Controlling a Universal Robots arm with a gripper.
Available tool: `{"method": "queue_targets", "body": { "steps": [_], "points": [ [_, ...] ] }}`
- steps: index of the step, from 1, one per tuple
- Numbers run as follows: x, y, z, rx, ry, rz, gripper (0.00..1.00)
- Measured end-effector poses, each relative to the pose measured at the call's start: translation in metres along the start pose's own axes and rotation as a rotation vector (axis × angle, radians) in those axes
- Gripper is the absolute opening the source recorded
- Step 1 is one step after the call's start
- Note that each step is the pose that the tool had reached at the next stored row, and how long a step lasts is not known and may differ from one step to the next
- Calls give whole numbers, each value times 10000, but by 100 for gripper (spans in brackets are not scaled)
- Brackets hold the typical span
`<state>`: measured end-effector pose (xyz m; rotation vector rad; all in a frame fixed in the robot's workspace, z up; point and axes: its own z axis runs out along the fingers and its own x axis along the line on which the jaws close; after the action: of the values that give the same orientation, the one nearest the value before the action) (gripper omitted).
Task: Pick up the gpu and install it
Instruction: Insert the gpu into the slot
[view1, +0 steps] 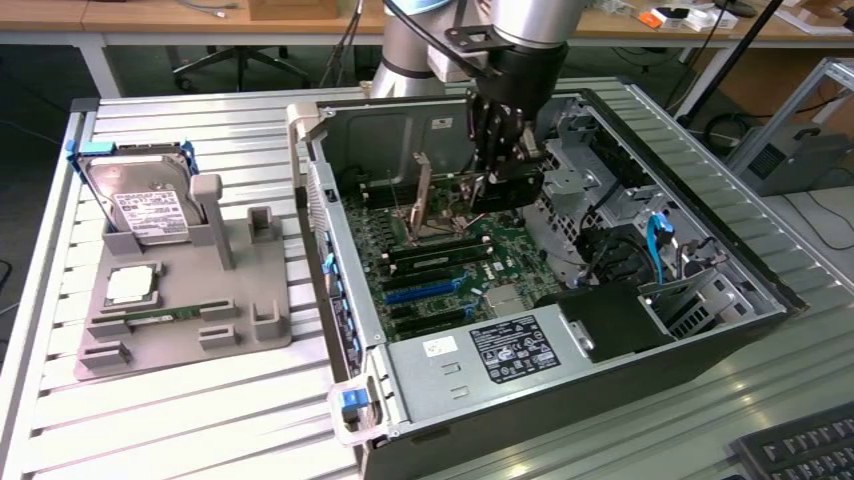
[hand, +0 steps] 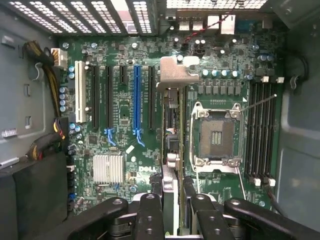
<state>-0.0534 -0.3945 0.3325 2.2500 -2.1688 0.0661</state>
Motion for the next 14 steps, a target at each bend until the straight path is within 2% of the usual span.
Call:
{"method": "queue_targets", "body": {
  "steps": [14],
  "points": [
    [0, 0, 14, 67, 58, -1709, 27]
  ]
}}
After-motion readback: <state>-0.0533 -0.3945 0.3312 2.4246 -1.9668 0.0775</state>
